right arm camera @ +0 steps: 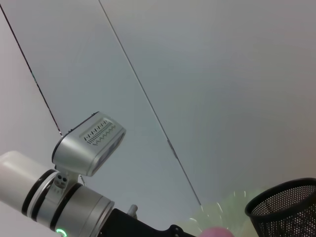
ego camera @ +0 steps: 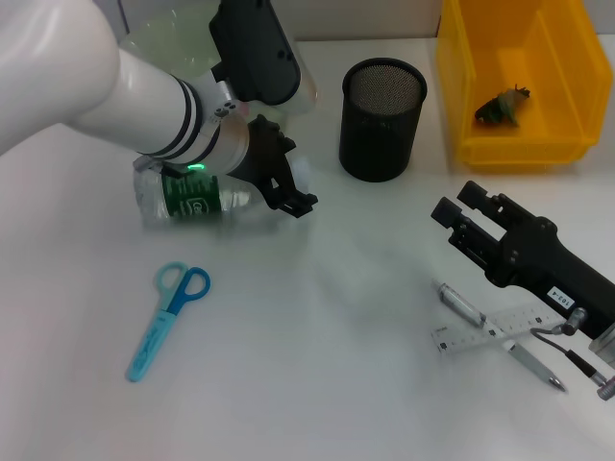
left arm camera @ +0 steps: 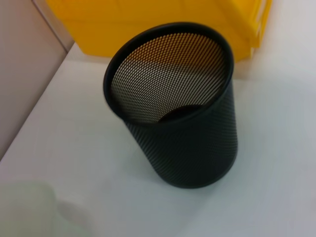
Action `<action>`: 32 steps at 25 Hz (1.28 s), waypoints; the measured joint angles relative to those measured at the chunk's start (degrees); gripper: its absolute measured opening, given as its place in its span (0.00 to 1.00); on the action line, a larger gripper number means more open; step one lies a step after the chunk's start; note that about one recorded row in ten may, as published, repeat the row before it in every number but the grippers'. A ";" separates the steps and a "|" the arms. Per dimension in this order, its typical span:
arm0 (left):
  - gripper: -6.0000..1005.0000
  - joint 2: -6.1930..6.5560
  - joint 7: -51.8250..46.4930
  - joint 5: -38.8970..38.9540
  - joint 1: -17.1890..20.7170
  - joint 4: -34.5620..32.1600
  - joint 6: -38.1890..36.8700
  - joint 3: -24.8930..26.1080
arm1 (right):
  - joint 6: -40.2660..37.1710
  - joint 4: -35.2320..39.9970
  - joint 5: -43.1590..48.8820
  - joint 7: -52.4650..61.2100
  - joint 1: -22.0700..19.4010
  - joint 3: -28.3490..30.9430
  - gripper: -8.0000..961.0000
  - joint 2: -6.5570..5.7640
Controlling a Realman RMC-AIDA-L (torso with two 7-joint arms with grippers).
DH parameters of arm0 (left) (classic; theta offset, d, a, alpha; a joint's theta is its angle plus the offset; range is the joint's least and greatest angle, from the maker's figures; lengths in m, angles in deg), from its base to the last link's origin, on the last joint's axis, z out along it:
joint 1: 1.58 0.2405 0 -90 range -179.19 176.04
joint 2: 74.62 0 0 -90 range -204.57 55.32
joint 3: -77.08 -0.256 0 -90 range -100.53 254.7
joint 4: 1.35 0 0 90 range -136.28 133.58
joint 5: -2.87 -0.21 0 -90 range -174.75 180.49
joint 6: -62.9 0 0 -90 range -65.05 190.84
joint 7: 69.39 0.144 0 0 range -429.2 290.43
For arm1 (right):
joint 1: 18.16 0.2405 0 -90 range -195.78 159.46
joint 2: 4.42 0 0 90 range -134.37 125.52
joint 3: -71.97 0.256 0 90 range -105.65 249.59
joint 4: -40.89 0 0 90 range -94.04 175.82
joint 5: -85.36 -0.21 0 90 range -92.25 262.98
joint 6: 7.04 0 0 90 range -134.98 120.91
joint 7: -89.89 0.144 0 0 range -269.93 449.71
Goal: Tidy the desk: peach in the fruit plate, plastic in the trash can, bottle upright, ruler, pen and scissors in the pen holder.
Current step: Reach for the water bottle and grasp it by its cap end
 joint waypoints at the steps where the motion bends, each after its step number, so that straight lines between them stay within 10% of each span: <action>1: 0.81 0.00 0.00 0.00 0.00 0.00 0.00 0.00 | 0.00 0.00 0.00 0.00 0.06 0.00 0.60 0.00; 32: 0.80 -0.01 -0.18 -0.63 -1.41 3.78 3.85 -1.56 | 0.71 -0.06 -0.07 0.00 0.70 0.09 0.60 0.00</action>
